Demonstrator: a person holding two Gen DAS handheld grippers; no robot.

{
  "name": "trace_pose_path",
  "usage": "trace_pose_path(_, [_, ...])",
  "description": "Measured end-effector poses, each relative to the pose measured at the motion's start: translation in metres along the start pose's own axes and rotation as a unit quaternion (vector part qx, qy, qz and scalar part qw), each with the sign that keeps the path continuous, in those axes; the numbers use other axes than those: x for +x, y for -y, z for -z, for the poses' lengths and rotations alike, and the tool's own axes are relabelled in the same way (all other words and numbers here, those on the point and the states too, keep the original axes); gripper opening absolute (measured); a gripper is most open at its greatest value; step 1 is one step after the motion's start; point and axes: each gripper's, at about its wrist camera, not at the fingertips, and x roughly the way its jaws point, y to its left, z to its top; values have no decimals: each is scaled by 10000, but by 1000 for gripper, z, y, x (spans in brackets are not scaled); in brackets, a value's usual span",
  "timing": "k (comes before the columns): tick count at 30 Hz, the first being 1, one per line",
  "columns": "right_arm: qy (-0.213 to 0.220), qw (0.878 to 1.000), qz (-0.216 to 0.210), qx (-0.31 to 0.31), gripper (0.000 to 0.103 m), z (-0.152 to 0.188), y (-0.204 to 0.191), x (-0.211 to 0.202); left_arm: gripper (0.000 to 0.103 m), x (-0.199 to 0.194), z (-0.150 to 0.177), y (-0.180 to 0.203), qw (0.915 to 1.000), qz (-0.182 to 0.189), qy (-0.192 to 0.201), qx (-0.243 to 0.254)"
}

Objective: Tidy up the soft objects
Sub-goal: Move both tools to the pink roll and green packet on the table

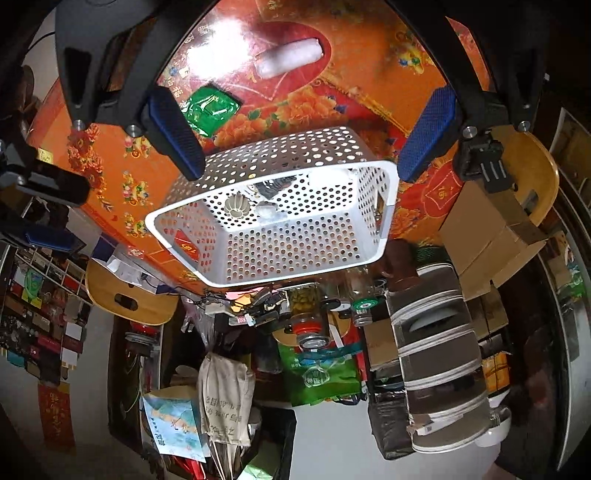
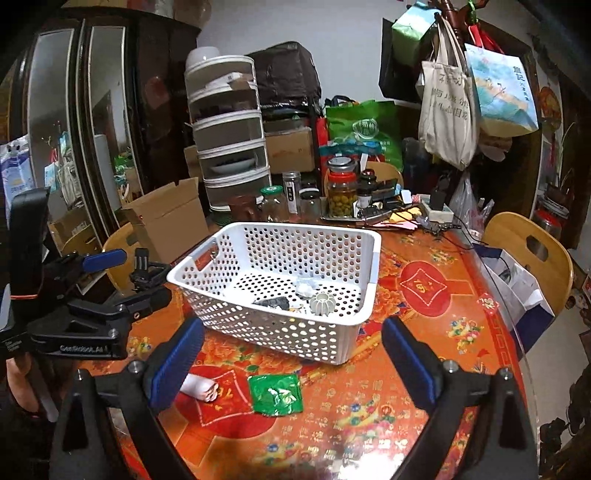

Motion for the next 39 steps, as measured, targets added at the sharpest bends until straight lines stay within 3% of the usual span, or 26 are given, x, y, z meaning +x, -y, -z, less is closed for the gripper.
trace_pose_path(8, [221,9997,-63,66,98,23,-4,-28,103,-34,27,7,9998,-36,170,20])
trace_pose_path(15, [228,9996,-83,147,98,49,-6,-32,103,-36,61,22,9999,32,42,118])
trace_pose_path(20, [-3,9995,-125,290,98,71,-1,-16,103,-7,94,23,9990,64,-426,95])
trace_pose_path(28, [-655,9961,-283,511,98,106,12,35,103,55,145,-2,9913,86,-1267,-357])
trace_pose_path(39, [-1194,9915,-267,449,94,126,6,88,103,103,172,2,9833,246,-1712,-565])
